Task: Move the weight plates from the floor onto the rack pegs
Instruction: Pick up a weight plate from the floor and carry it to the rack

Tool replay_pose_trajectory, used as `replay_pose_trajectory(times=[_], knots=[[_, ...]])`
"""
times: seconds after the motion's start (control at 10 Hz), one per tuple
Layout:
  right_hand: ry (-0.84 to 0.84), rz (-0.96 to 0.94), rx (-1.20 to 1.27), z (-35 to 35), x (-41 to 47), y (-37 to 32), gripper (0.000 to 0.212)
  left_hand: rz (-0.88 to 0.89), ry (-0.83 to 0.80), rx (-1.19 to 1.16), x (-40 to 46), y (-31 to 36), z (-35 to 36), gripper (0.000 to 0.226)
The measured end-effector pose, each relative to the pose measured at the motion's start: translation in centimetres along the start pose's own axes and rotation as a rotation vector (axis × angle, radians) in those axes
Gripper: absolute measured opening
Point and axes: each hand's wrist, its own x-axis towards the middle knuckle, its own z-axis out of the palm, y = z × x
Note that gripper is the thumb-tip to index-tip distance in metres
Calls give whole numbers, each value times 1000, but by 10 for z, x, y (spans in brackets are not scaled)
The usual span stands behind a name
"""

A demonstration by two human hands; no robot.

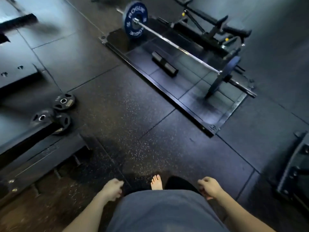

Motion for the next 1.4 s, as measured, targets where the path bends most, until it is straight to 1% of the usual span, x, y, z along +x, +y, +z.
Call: replay_pose_trajectory(times=[0.1,0.2,0.3,0.4,0.5,0.6,0.7,0.8,0.9,1.0,1.1,1.2,1.3,1.4], knots=[[-42,-76,-38,-22,39,-109,25,18,7,-123,138,19,-21,30],[-66,-100,-113,-30,72,-182,25,24,46,-84,157,55,-46,25],[-120,-138,-254,-31,120,-285,28,-28,77,-163,189,88,-85,22],[-140,-185,-390,-30,147,-355,33,-64,38,-161,205,100,-107,23],[-234,-225,-517,-17,179,-475,35,-140,113,-247,218,127,-165,22],[-275,-248,-551,3,198,-554,27,-192,190,-411,234,141,-201,22],[-350,-309,-671,44,206,-665,21,-254,272,-627,256,156,-252,24],[-373,-375,-726,84,207,-742,21,-300,295,-747,280,165,-295,19],[-419,-451,-814,149,213,-836,24,-318,287,-725,361,159,-361,17],[-425,-471,-838,184,195,-892,24,-303,410,-633,435,129,-409,32],[-439,-510,-865,238,173,-971,22,-297,275,-793,435,146,-497,21],[-423,-533,-890,276,157,-1022,20,-343,315,-851,383,171,-575,15],[-444,-544,-943,325,159,-1082,18,-347,260,-912,409,177,-633,16],[-453,-537,-964,359,164,-1120,18,-307,259,-855,426,183,-669,16]])
